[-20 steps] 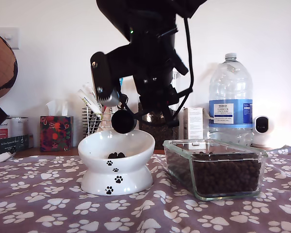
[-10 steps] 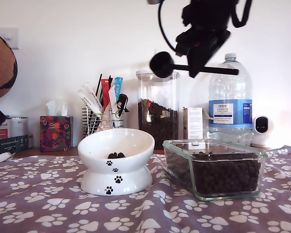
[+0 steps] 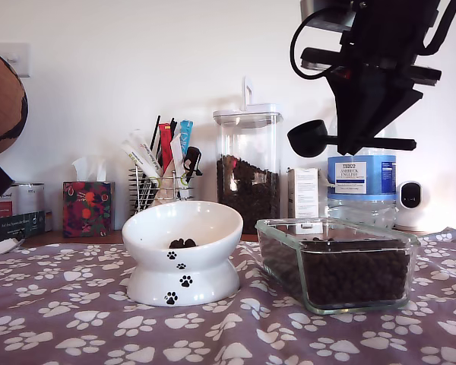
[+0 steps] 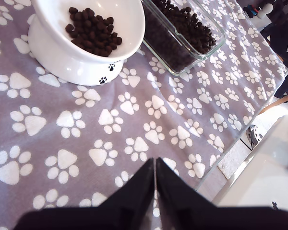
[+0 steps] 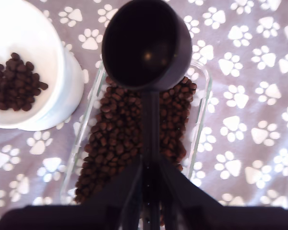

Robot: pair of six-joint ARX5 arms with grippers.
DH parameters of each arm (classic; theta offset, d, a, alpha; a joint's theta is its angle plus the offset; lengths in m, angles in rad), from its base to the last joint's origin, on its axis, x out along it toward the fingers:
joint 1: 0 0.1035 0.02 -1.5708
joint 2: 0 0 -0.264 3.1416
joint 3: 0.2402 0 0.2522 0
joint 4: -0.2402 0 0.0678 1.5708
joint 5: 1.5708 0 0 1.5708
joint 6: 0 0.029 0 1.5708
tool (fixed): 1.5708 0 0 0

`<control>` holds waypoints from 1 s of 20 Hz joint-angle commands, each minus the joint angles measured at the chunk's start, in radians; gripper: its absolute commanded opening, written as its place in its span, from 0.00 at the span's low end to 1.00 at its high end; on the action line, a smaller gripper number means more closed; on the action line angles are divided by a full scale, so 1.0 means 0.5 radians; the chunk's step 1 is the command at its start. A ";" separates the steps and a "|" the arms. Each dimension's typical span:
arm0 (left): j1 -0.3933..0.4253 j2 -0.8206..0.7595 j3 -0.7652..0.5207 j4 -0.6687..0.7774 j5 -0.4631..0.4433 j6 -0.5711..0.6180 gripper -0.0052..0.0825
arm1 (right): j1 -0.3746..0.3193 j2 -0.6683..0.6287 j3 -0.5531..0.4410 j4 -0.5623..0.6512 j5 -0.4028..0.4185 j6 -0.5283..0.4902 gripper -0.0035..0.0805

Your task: Measure one spoon of cat food and pour it into the food bowl

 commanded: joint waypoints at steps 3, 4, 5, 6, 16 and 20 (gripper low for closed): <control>-0.007 0.008 -0.005 0.018 -0.004 0.009 0.04 | -0.066 0.086 -0.003 -0.014 -0.139 0.067 0.03; -0.007 0.008 -0.005 0.017 -0.005 0.009 0.04 | -0.074 0.106 -0.003 -0.013 -0.156 0.091 0.03; -0.007 0.008 -0.005 0.018 -0.005 0.010 0.04 | -0.075 0.134 -0.002 -0.009 -0.181 0.101 0.03; -0.007 0.008 -0.005 0.018 -0.005 0.010 0.04 | -0.075 0.166 -0.001 -0.009 -0.201 0.109 0.03; -0.007 0.008 -0.005 0.002 -0.019 0.009 0.04 | -0.085 0.490 0.151 -0.040 -0.243 0.175 0.03; -0.007 0.008 -0.005 0.001 -0.019 0.009 0.04 | -0.085 0.598 0.156 -0.082 -0.278 0.204 0.03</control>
